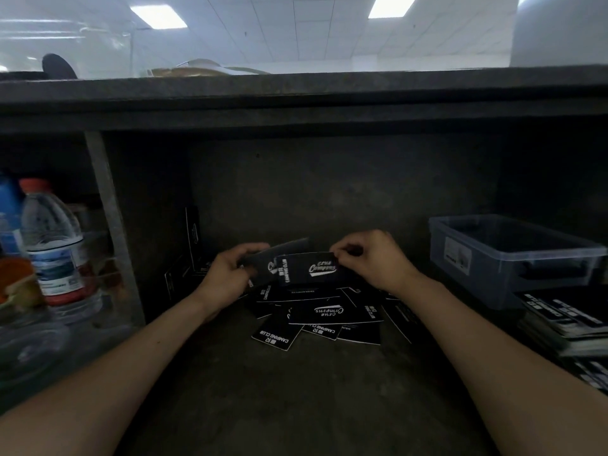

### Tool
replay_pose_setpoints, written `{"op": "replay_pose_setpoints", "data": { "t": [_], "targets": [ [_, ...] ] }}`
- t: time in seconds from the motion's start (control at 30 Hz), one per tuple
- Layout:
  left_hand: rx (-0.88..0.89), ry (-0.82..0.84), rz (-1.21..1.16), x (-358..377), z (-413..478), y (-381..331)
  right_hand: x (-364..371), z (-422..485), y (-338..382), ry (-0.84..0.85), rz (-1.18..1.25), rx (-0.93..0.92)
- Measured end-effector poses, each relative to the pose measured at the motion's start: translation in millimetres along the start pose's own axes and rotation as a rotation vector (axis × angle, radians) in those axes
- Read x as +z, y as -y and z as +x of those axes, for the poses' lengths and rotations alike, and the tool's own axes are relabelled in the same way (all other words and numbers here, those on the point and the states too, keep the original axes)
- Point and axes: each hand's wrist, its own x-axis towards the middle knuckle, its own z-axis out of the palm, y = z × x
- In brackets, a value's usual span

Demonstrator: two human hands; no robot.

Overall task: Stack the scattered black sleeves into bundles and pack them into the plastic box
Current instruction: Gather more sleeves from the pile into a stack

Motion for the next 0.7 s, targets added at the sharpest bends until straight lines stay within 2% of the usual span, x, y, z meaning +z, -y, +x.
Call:
{"op": "replay_pose_setpoints", "data": {
  "t": [0.07,0.13,0.23,0.3,0.37,0.47,0.53,0.7],
  "targets": [
    [-0.057,0.079,-0.043,4.9,-1.9,-4.5,14.1,-0.5,2.7,0.021,0.038,-0.021],
    [-0.11,0.128,-0.093,7.3,-2.7,-8.1,28.6,-1.7,3.8,-0.032,0.046,-0.017],
    [0.001,0.174,0.047,7.1,-6.8,-6.8,38.6,0.0,4.4,-0.131,0.111,0.041],
    [0.082,0.117,0.115,5.0,-5.0,-1.6,35.4,2.2,4.2,-0.145,0.144,0.109],
    [0.092,0.006,0.116,0.8,-0.6,0.5,27.5,0.4,0.2,0.003,0.168,0.18],
    [0.042,-0.078,0.073,-7.1,7.5,5.9,20.8,-5.8,-4.5,0.391,0.136,0.193],
    [0.002,-0.045,0.072,-6.6,8.1,8.9,18.3,-5.2,-5.9,0.445,0.123,0.185],
    [0.004,0.015,0.036,-2.8,5.8,10.5,14.8,-0.9,-5.3,0.383,-0.058,0.057]
  ]
}}
